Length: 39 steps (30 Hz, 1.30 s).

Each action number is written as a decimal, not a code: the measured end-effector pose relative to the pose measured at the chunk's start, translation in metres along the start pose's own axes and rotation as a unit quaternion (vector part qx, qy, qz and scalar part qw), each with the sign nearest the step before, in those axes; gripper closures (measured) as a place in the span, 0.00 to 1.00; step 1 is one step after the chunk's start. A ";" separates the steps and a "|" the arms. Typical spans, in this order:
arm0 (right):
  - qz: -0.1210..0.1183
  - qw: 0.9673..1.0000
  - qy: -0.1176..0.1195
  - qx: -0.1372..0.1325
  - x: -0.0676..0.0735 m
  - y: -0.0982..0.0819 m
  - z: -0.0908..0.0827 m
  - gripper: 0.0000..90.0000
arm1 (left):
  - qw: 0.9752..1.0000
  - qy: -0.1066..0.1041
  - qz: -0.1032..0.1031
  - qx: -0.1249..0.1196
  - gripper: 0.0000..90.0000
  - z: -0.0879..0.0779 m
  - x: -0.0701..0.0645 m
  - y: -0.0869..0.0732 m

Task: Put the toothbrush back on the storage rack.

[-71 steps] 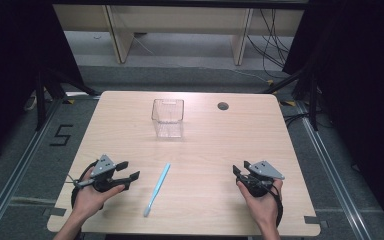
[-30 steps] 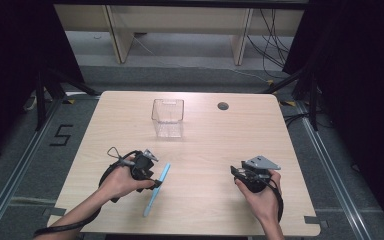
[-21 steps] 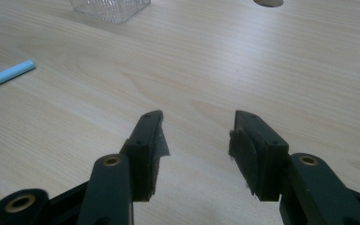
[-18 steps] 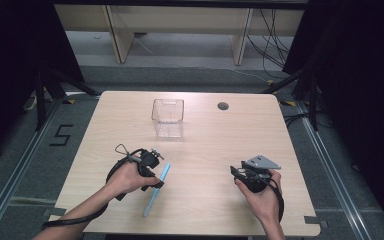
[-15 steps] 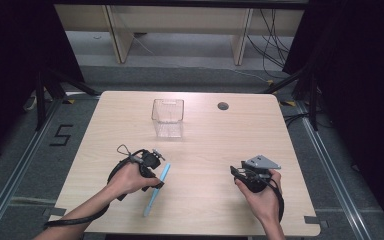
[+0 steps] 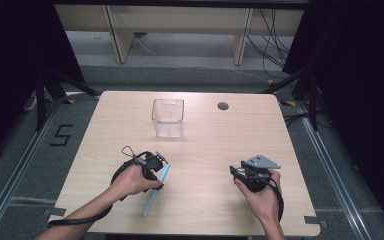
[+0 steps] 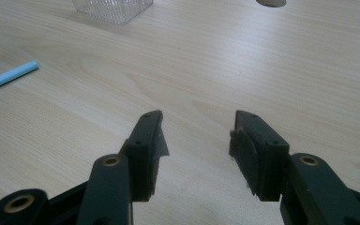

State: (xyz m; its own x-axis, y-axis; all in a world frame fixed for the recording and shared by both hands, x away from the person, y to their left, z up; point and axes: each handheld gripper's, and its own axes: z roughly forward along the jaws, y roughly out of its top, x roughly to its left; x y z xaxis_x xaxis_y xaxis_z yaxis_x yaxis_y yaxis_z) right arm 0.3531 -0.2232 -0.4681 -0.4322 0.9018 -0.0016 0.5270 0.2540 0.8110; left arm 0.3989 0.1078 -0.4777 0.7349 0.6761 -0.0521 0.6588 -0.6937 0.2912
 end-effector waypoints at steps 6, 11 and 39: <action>0.008 1.000 0.005 0.000 0.001 0.000 0.001 0.59 | 1.000 -0.003 0.011 0.010 0.70 0.003 -0.002 0.000; 0.005 1.000 0.009 0.002 0.000 0.001 0.001 0.59 | 1.000 -0.001 0.024 0.015 0.74 0.003 -0.002 0.000; -0.020 0.999 0.033 0.027 0.004 0.000 0.010 0.59 | 0.989 -0.009 0.139 0.040 0.87 0.000 0.002 -0.002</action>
State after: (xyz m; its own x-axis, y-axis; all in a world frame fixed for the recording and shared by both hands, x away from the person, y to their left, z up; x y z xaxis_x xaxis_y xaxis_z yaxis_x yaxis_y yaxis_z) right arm 0.3583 -0.2160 -0.4743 -0.4991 0.8665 0.0065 0.5461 0.3087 0.7788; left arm 0.3996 0.1105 -0.4787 0.8916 0.4528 0.0027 0.4411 -0.8700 0.2203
